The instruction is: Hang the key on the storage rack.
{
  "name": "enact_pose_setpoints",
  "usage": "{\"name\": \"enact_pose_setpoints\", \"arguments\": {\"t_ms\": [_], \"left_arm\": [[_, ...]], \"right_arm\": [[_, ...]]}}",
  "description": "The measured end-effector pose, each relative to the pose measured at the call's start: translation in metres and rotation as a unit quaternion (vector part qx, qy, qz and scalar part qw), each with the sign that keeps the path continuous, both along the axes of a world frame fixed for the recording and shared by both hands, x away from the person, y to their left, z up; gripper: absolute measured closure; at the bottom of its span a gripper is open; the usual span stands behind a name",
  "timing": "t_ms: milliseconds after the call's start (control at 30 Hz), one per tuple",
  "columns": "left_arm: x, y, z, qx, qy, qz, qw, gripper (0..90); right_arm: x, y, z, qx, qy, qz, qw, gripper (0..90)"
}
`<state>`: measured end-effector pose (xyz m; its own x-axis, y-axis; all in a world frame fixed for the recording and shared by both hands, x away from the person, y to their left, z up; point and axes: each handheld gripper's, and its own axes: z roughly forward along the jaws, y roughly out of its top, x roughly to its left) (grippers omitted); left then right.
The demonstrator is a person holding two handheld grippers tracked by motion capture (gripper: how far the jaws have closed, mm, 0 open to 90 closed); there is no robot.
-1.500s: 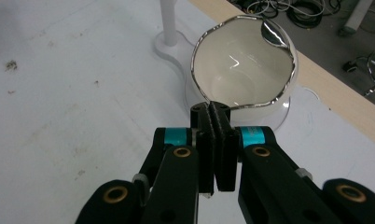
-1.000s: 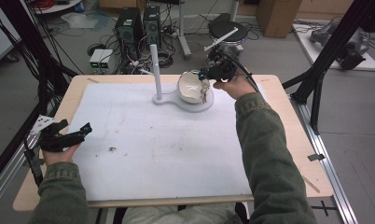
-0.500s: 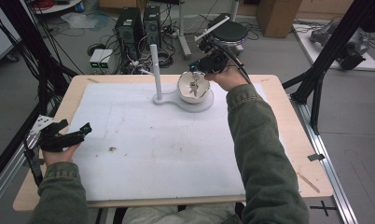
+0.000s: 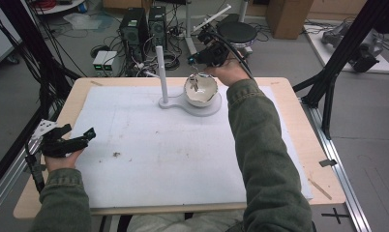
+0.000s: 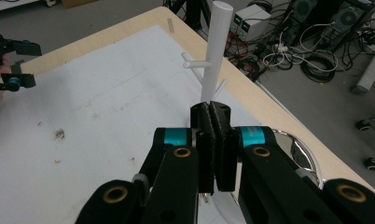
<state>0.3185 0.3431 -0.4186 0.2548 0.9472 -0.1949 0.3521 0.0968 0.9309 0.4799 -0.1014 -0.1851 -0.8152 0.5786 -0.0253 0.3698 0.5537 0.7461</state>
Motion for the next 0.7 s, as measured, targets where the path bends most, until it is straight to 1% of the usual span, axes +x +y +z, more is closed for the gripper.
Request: {"name": "enact_pose_setpoints", "arguments": {"t_ms": [133,200,300,400,433,467,500,533,700], "left_arm": [[0.0,0.001,0.0,0.0,0.0,0.0,1.0,1.7],[0.0,0.001,0.0,-0.004,-0.002,0.001,1.0,1.7],[0.0,0.001,0.0,-0.002,-0.002,0.001,1.0,1.7],[-0.001,0.001,0.0,-0.003,-0.001,0.001,1.0,1.7],[-0.001,0.001,0.0,-0.003,-0.002,0.0,1.0,1.7],[-0.001,0.0,0.0,-0.003,-0.002,0.0,1.0,1.7],[-0.001,0.0,0.0,-0.004,-0.002,0.0,1.0,1.7],[0.0,0.001,0.0,-0.003,-0.001,-0.002,1.0,1.7],[0.0,0.001,0.0,-0.004,-0.002,-0.001,1.0,1.7]], "right_arm": [[0.001,0.009,0.003,-0.004,-0.004,0.004,1.0,89.1],[0.002,0.014,0.005,-0.004,-0.004,0.008,0.9999,89.1],[0.003,0.022,0.011,-0.005,-0.006,0.013,0.9999,89.1],[0.007,0.033,0.014,-0.014,-0.005,0.016,0.9998,89.1],[0.009,0.036,0.015,-0.016,-0.008,0.02,0.9996,89.1],[0.009,0.039,0.016,-0.019,-0.005,0.02,0.9996,89.1],[0.011,0.042,0.016,-0.02,-0.011,0.025,0.9994,89.1],[0.012,0.046,0.016,-0.019,-0.007,0.027,0.9994,89.1],[0.018,0.061,0.015,-0.026,-0.006,0.035,0.999,89.1]]}}
